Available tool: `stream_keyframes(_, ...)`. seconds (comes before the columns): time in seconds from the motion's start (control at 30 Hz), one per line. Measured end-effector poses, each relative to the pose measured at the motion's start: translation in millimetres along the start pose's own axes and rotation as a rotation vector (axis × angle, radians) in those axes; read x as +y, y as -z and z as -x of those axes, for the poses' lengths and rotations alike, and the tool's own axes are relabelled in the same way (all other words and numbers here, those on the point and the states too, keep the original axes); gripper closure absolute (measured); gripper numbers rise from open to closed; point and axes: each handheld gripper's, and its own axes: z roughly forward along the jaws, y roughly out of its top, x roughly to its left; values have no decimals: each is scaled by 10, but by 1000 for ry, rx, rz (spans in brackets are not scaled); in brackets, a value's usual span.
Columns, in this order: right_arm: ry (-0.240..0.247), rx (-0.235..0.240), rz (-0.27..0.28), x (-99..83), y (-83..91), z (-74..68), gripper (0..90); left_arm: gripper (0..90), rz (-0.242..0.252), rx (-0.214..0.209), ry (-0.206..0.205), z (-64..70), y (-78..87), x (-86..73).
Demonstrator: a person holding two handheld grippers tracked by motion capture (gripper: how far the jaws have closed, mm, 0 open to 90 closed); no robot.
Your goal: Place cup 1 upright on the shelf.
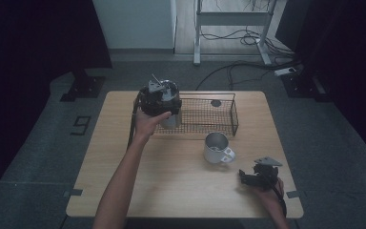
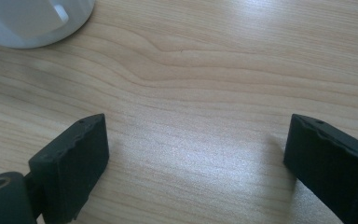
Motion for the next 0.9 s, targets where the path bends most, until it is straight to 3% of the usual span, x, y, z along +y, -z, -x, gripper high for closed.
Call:
stream_keyframes(0.37, -1, -2, 1, -1, 2, 0, 67, 40, -6, 8, 16, -60, -65, 76)
stream_keyframes(0.57, -3, -3, 1, 0, 2, 0, 68, 40, -11, 34, 22, -87, -116, 105)
stream_keyframes(0.9, -1, -2, 2, -1, 2, 1, 68, 40, -22, 28, 36, -135, -230, 161)
